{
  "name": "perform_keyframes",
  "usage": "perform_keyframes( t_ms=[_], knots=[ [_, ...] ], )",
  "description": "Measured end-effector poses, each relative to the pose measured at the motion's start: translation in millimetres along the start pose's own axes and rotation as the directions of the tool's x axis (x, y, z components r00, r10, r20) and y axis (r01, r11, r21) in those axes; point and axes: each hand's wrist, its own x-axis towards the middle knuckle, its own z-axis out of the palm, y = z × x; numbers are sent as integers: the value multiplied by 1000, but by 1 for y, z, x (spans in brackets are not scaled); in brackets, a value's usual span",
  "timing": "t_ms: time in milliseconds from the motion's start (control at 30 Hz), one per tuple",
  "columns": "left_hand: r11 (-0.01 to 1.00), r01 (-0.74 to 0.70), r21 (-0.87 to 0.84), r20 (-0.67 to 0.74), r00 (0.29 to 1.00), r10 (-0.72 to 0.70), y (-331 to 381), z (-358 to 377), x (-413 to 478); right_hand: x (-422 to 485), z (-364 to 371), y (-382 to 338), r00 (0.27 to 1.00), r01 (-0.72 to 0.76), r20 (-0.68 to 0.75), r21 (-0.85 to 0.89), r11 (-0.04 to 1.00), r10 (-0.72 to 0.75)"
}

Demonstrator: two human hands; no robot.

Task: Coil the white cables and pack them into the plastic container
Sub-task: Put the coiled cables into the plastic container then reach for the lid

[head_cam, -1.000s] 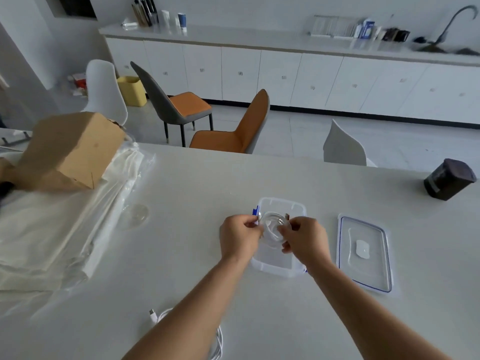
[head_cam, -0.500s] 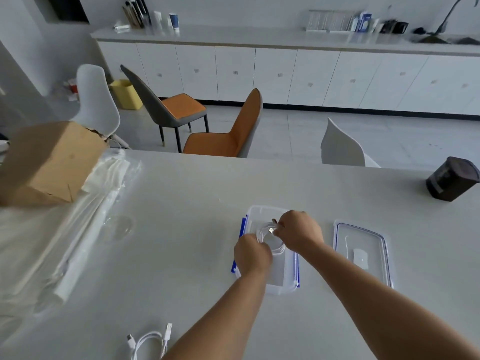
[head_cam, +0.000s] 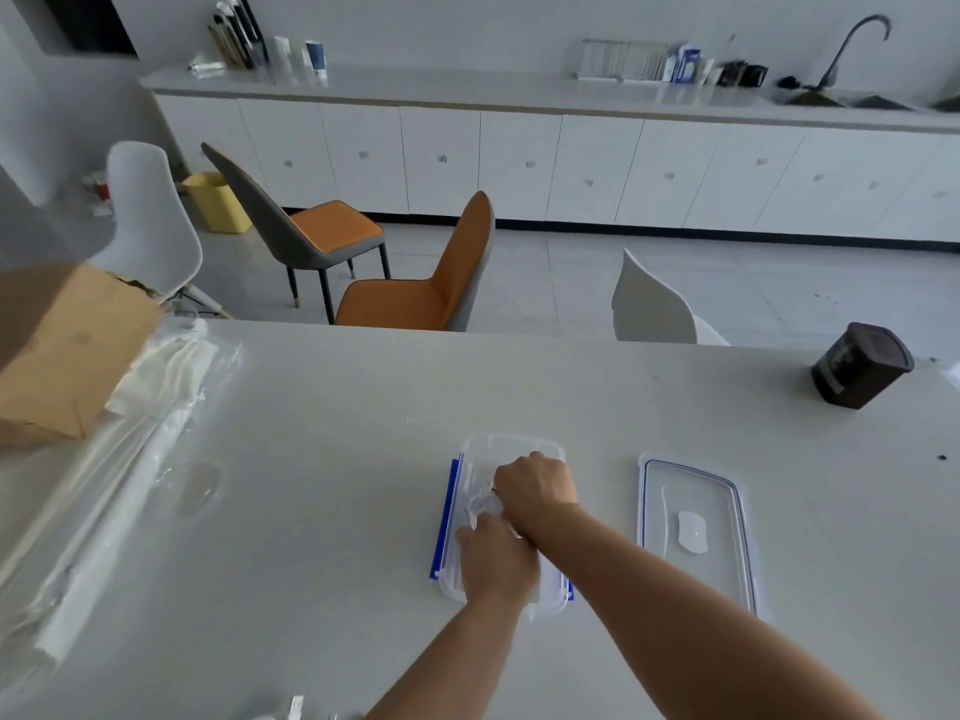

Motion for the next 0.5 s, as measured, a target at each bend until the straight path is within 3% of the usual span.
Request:
perform_keyframes(
  t_ms=[233, 333, 500],
  knots=[
    [982, -135, 132, 35, 991, 132, -1, -7, -2, -3, 6, 1, 999, 32, 31, -72, 997, -30],
    [978, -179, 106, -19, 983, 182, -1, -7, -6, -7, 5, 4, 999, 38, 3, -14, 999, -38],
    [970, -230, 75, -70, 969, 236, 4, -19, -13, -18, 2, 10, 998, -27, -43, 235, 972, 38]
  ],
)
